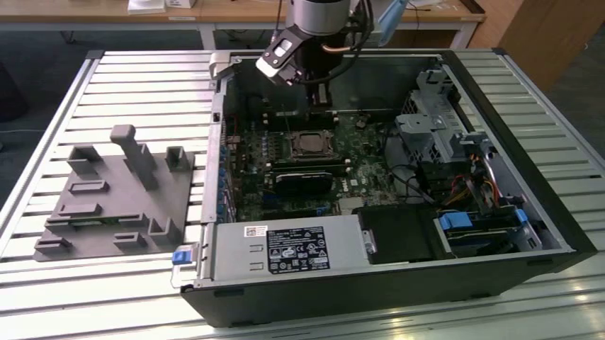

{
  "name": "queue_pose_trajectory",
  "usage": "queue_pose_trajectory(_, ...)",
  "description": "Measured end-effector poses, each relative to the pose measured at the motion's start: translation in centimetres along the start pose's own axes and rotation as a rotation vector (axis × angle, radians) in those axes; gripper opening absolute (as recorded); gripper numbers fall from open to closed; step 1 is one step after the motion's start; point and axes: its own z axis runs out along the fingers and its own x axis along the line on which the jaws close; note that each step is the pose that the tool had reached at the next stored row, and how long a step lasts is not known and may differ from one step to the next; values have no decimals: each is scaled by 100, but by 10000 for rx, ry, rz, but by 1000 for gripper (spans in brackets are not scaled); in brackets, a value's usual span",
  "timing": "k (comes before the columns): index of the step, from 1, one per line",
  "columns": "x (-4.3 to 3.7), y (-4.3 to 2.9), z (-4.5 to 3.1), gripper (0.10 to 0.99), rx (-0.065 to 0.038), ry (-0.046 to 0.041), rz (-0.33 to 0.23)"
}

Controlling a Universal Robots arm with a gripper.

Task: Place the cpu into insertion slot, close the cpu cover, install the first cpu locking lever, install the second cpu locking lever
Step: 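Install the first cpu locking lever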

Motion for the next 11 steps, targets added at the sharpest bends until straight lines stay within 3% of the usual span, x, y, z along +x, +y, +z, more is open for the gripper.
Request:
queue_pose_trajectory(2,0,1,-39,106,-14,-1,0)
queue_pose_trajectory(7,0,2,-43,106,-36,-15,-38)
queue_pose_trajectory(11,1,1,-45,106,-32,2,-548)
